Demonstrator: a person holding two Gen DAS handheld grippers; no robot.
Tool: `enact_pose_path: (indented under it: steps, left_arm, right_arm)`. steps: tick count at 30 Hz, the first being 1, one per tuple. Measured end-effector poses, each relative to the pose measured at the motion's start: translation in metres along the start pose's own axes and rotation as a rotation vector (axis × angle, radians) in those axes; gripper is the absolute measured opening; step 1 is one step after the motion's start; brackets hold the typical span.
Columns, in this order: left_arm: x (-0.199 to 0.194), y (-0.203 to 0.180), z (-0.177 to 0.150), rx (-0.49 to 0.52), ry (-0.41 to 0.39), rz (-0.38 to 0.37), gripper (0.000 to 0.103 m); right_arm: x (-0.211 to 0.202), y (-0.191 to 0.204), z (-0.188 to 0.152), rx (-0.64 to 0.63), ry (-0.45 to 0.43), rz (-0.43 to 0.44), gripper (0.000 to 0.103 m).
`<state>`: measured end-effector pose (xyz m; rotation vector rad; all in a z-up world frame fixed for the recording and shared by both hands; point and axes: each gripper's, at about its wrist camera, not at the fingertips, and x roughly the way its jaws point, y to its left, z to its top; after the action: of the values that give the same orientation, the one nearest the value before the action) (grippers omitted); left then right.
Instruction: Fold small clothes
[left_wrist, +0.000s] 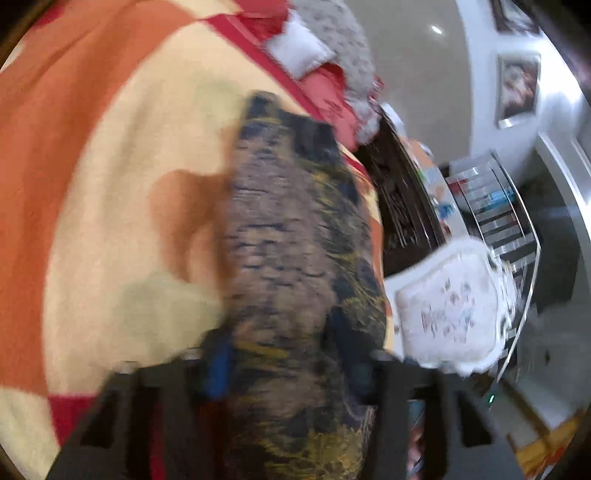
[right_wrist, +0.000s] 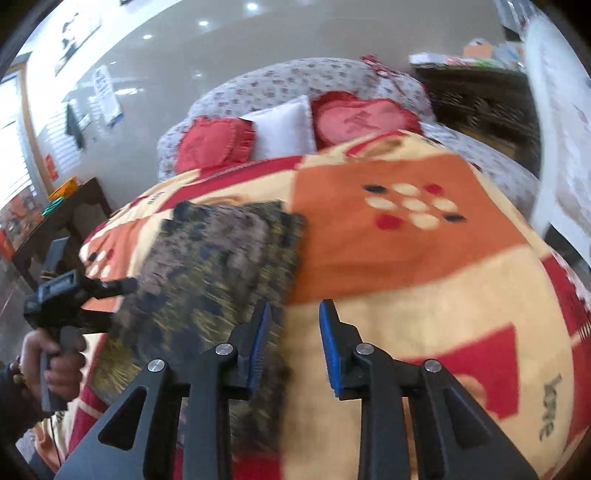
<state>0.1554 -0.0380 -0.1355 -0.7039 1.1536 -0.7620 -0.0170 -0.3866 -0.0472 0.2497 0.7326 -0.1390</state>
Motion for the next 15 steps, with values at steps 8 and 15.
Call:
enact_pose_path:
  steps: [8, 15]
  left_arm:
    - [-0.017, -0.029, 0.002, 0.097, -0.079, 0.146, 0.017]
    - [-0.089, -0.008, 0.026, 0.138, -0.187, 0.274, 0.017]
  right_arm:
    - [0.013, -0.019, 0.002, 0.161, 0.046, 0.091, 0.042]
    - [0.007, -0.003, -0.009, 0.110, 0.055, 0.112, 0.042]
